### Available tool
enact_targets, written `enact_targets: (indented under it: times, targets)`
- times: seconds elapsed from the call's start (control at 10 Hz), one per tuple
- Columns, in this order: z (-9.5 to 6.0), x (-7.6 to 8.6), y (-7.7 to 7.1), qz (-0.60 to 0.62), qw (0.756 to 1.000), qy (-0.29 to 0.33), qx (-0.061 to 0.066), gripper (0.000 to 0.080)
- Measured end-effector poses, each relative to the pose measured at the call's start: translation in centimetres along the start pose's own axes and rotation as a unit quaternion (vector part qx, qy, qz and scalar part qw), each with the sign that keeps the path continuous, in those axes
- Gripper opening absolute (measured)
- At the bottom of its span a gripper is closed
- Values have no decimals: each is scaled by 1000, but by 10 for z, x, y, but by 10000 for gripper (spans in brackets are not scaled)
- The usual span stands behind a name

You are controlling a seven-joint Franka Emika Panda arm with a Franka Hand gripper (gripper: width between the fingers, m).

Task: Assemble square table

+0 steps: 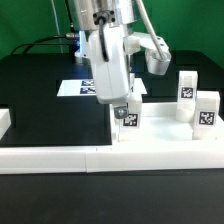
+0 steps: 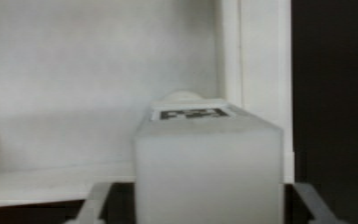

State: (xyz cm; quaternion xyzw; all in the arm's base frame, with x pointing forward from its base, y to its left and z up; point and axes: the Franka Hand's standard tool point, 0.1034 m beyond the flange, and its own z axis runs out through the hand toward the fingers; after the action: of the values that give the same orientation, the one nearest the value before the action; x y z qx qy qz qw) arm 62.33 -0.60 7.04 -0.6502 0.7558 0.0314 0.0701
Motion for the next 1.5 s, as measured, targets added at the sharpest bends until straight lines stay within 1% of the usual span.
enact_targets:
  times: [0.1,0.2,0.3,0.4,0.5,0.6,0.7,0.8,0.9,1.0,1.1,1.2,1.3,1.4,1.5]
  targets:
    - [0,0,0,5,1000,1,0,297]
    - [1,0,0,-25,1000,1,1,297]
    - [0,-2,-6,-117,993,7,22,498]
    - [4,-2,-6,-233,972,11,38,600]
    - [6,-2,-4,-248,968,9,34,600]
    - [6,-1,-4,-270,962,12,34,642]
    - [6,0,-4,-323,946,15,33,647]
    - [6,0,-4,-343,938,16,32,647]
    - [6,-1,-4,-389,920,18,30,649]
    - [4,-13,-4,-498,867,29,20,649]
    - [5,-22,0,-603,798,20,6,649]
    - [7,-18,2,-621,784,9,-2,649]
    - [6,-17,0,-601,799,13,0,626]
    - [7,-17,0,-601,799,14,-1,626]
    - [7,-17,0,-585,811,14,0,431]
